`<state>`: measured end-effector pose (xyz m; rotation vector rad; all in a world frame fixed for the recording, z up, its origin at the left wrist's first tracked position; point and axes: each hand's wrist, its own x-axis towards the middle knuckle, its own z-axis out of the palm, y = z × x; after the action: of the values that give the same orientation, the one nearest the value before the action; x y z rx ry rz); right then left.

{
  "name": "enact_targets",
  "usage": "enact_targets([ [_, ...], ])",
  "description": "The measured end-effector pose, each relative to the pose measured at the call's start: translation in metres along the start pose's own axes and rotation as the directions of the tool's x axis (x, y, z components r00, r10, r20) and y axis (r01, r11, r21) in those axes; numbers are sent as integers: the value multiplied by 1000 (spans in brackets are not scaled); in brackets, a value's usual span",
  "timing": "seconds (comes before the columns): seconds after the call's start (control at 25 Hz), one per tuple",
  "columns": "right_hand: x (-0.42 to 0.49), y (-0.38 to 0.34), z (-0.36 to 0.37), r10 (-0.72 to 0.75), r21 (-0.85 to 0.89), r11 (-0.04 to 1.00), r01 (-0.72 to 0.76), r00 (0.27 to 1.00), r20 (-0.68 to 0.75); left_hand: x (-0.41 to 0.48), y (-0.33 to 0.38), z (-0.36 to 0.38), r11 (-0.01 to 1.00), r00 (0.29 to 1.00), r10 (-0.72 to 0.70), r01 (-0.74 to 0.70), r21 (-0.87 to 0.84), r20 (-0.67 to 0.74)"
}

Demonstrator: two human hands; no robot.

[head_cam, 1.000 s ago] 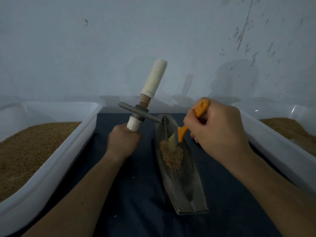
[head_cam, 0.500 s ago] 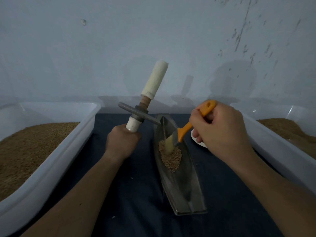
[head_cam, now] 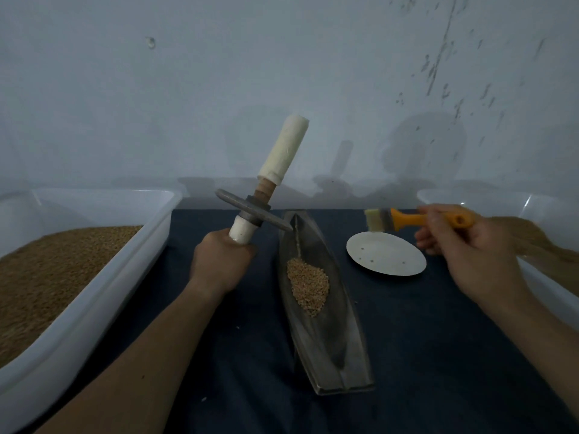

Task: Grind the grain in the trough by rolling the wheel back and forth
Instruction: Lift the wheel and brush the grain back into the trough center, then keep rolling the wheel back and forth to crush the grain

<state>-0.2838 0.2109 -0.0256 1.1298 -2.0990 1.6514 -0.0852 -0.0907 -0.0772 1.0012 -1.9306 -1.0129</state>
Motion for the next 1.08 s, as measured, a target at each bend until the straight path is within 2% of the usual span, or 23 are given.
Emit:
enact_targets([
  [0.08,-6,21,-5,-69,-278,955,99,991,117,-1,1,0,1000,1000,13,-13,23,-2],
  [0.16,-11,38,-6,-74,-423,890,172,969,238,-2,2,-1,999,1000,28,-28,46,2],
  [0.32,-21,55,-2,76,-626,740,245,895,440,-10,8,-2,989,998,70,-69,129,-7],
  [0.44,-25,51,-3,192,-660,724,204,858,476,-21,16,-1,946,987,155,-139,292,-32],
  [0.52,-24,35,-6,214,-679,713,175,868,448,-25,24,-6,860,961,275,-229,457,-35],
  [0.56,-24,24,-6,150,-662,729,176,902,405,-26,28,-9,777,929,369,-296,555,-20],
  [0.64,-22,-4,-3,-148,-553,795,251,963,223,-28,36,-14,564,847,529,-398,723,53],
  [0.68,-23,-18,1,-280,-506,802,318,948,152,-30,40,-15,473,816,568,-431,768,107],
  [0.72,-24,-32,7,-350,-495,783,377,925,150,-33,44,-14,414,797,583,-459,787,158],
  [0.76,-25,-43,14,-359,-520,741,424,905,227,-36,47,-14,377,785,587,-483,790,200],
  [0.84,-25,-60,30,-238,-623,604,497,858,454,-40,52,-14,330,766,592,-513,792,250],
  [0.92,-19,-62,45,-117,-670,491,557,804,583,-42,53,-15,305,758,592,-525,794,274],
  [1.0,-7,-60,56,-76,-656,474,587,769,634,-43,54,-15,293,764,575,-528,797,295],
  [1.08,4,-53,64,-27,-638,537,553,767,642,-43,54,-13,269,766,557,-531,803,320],
])
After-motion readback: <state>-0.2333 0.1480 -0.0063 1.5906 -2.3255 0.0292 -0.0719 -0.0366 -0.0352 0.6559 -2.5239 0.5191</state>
